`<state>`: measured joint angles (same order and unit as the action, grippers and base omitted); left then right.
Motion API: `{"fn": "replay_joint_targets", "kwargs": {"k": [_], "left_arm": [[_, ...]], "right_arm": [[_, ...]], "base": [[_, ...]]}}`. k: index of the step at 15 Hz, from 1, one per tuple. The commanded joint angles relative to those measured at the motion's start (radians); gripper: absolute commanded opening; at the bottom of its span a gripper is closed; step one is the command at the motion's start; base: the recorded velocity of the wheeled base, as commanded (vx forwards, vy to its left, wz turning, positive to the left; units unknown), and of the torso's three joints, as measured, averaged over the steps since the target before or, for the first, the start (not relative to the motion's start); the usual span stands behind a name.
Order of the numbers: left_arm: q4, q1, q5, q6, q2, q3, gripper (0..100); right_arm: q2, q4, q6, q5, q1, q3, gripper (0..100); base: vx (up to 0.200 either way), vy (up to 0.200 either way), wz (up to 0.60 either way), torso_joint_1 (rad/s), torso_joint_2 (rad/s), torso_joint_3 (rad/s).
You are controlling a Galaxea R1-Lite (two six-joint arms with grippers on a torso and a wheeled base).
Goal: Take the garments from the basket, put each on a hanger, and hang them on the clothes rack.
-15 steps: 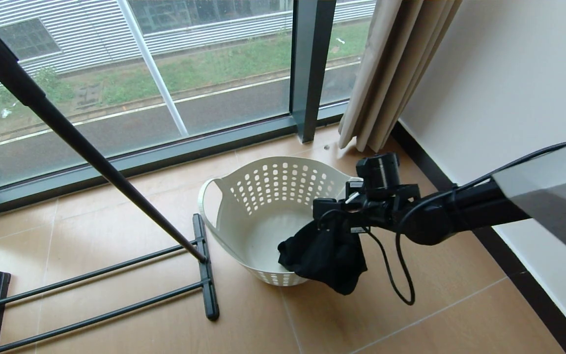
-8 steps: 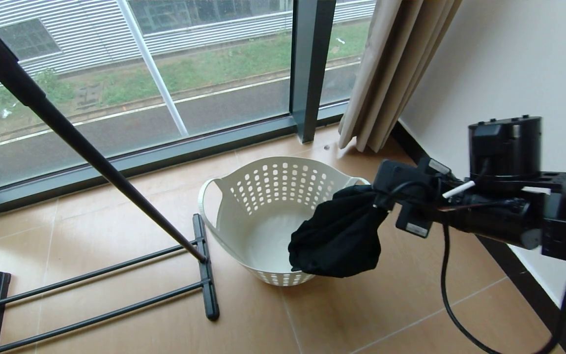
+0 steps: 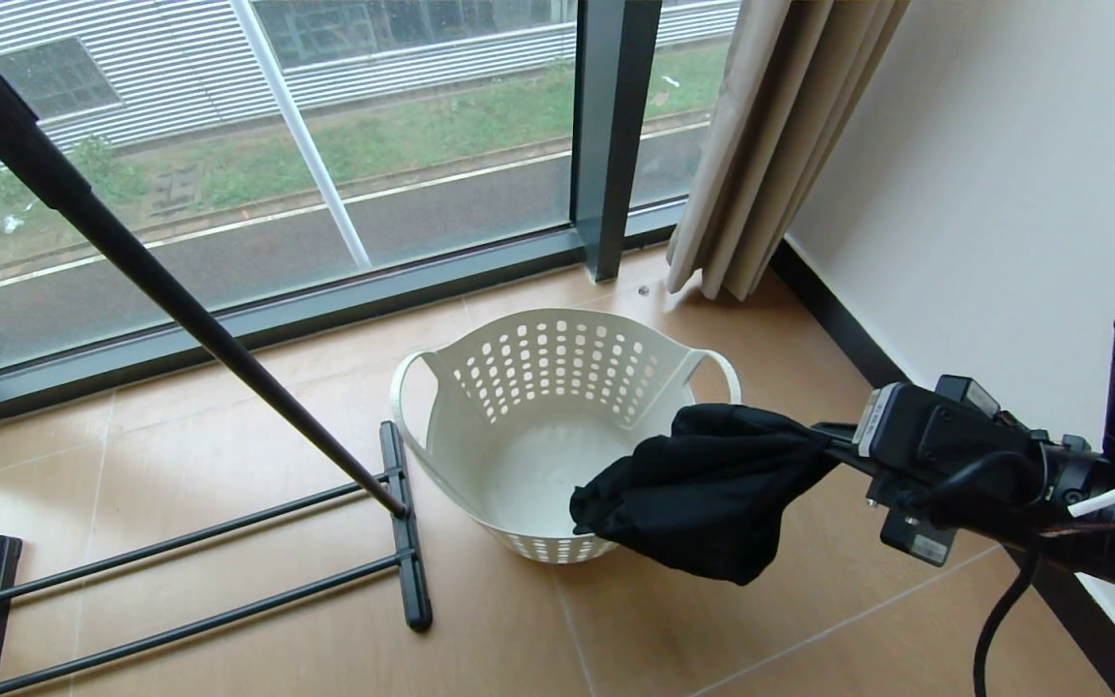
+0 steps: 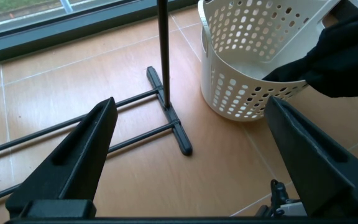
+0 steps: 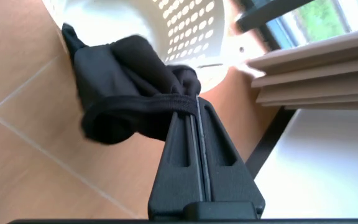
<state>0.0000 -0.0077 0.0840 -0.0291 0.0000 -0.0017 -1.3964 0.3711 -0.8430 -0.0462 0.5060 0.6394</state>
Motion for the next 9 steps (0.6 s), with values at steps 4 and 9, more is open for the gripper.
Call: {"fn": "replay_joint_targets", "kwargs": {"k": [4,9], "left_arm": [[0.000,0.000,0.000,0.000,0.000,0.000,100],[0.000,0.000,0.000,0.002,0.000,0.000,100]], "right_arm": [[-0.090,0.101,0.001,0.000,-0.004,-0.018,0],[-0.090,0.103,0.001,0.002,-0.004,-0.021,0]], "base": [[0.000,0.000,0.00,0.004,0.00,0.041],[0.000,0.000,0.00,0.000,0.00,0.184]]}}
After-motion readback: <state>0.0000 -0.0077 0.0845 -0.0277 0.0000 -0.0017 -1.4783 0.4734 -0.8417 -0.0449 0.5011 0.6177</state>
